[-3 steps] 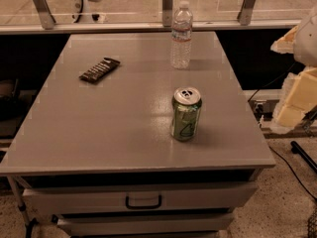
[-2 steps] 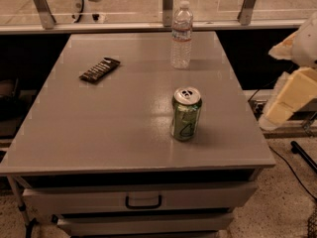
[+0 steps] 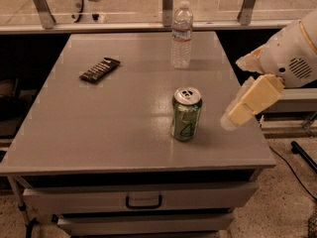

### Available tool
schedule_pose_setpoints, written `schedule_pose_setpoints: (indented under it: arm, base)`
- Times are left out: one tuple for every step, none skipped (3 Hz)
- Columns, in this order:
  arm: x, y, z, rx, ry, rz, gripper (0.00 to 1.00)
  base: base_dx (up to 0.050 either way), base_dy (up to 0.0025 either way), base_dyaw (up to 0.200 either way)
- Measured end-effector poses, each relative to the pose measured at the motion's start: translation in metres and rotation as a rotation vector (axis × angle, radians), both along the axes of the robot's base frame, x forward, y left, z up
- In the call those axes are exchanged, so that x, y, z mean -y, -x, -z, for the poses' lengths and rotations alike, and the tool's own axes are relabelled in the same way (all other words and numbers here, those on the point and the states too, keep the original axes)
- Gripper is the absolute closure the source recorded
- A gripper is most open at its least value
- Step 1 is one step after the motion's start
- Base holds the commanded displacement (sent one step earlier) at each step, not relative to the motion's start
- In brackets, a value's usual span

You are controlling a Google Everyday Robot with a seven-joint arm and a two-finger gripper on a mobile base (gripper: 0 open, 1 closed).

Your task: Pick green can

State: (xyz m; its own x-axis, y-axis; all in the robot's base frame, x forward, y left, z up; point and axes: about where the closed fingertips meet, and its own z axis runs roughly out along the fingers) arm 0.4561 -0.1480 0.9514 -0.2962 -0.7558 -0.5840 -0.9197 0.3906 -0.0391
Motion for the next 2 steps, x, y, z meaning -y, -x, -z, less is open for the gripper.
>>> schedule_pose_setpoints:
  arm:
    - [-0.03, 0.003, 0.004, 0.018, -0.055, -0.034, 0.0]
    - [-0.057, 0.005, 0.01, 0.045, -0.08, -0.062, 0.0]
  base:
    - [0.0, 0.0, 0.0]
    - [0.0, 0.0, 0.0]
